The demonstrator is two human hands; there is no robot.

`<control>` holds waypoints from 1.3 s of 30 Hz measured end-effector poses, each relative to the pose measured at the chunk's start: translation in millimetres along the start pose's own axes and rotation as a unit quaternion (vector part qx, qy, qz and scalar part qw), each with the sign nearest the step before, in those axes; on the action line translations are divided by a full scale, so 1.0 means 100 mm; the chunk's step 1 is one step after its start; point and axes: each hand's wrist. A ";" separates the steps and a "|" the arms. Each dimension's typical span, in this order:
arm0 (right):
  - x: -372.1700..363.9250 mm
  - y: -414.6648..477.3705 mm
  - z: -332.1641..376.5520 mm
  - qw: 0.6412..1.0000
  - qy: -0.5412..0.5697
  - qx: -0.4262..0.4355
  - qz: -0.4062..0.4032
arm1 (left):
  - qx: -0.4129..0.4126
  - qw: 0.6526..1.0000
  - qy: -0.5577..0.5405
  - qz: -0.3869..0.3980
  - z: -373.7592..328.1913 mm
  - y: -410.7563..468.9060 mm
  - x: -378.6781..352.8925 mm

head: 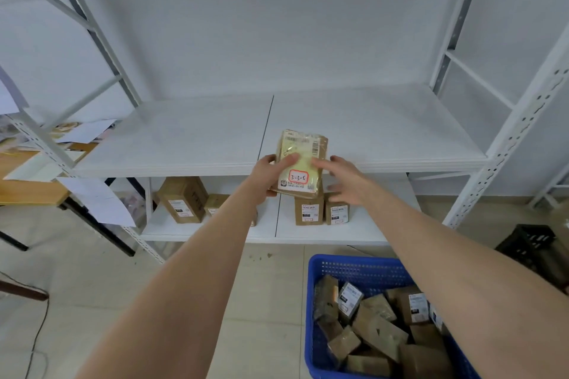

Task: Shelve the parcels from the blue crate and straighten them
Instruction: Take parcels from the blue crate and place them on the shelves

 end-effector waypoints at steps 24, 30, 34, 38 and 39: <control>-0.20 -0.09 -0.28 0.971 0.233 0.013 0.046 | -0.082 0.996 0.025 -0.030 -0.29 -0.02 0.09; -0.31 0.02 -0.17 0.986 0.156 0.013 0.049 | -0.085 0.994 0.045 -0.046 -0.36 -0.05 0.27; -0.50 0.13 -0.05 0.994 0.106 0.029 0.021 | -0.095 0.991 0.067 -0.058 -0.41 -0.07 0.49; -0.69 0.23 0.06 0.995 0.083 0.061 0.003 | -0.115 0.988 0.082 -0.068 -0.46 -0.09 0.71; -0.72 0.24 0.09 0.995 0.076 0.066 0.004 | -0.118 0.987 0.083 -0.072 -0.48 -0.09 0.75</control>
Point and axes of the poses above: each hand's wrist, its own y-axis towards the middle knuckle, its own x-axis out of the back of the hand, z = x × y, and after that the axes turned 12 degrees about z, right-handed
